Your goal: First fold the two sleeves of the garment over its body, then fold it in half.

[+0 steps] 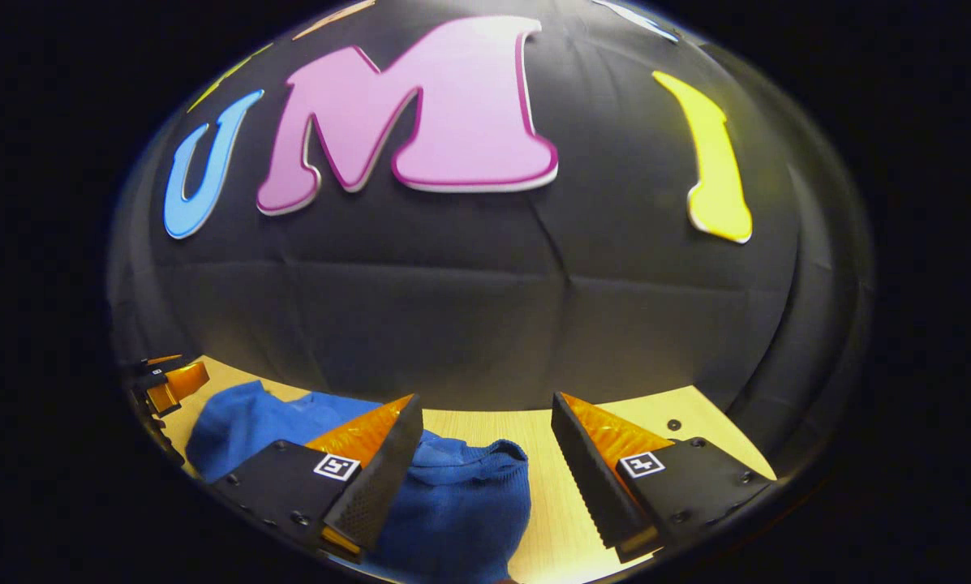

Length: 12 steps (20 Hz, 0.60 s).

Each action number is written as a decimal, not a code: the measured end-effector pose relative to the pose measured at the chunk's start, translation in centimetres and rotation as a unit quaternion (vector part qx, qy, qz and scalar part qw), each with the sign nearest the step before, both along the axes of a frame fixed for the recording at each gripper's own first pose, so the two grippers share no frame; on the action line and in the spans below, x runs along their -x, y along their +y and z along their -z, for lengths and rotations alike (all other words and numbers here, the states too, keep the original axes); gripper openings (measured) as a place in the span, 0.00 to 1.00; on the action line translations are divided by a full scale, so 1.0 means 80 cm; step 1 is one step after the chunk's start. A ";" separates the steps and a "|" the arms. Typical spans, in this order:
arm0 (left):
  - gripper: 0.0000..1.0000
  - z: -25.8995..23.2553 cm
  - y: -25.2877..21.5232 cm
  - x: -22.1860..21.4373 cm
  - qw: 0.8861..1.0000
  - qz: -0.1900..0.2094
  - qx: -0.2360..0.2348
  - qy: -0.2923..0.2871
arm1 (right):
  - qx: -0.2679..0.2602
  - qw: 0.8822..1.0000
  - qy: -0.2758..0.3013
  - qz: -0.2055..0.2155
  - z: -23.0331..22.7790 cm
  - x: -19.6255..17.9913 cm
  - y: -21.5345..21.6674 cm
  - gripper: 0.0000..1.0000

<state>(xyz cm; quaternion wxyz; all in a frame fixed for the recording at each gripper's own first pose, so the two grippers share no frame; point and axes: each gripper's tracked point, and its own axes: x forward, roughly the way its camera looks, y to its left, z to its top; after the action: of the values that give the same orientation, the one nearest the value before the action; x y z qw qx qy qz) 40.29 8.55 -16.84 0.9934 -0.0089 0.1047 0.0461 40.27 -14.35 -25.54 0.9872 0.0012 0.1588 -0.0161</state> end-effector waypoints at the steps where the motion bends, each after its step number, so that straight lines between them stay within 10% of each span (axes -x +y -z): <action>1: 0.85 -0.013 0.005 0.025 1.000 -0.005 -0.017 -0.005 | -0.001 1.000 -0.008 0.001 -0.015 0.022 0.003 1.00; 12: 0.84 -0.122 -0.014 0.366 0.998 0.005 -0.030 -0.053 | -0.073 0.996 -0.056 -0.003 -0.149 0.337 0.048 0.94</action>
<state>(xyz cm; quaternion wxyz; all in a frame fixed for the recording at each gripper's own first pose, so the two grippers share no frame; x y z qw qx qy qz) 10.98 7.42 -7.12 0.9976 0.0188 0.0503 0.0437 13.27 -10.53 -13.64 0.9919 0.0737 0.1036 -0.0017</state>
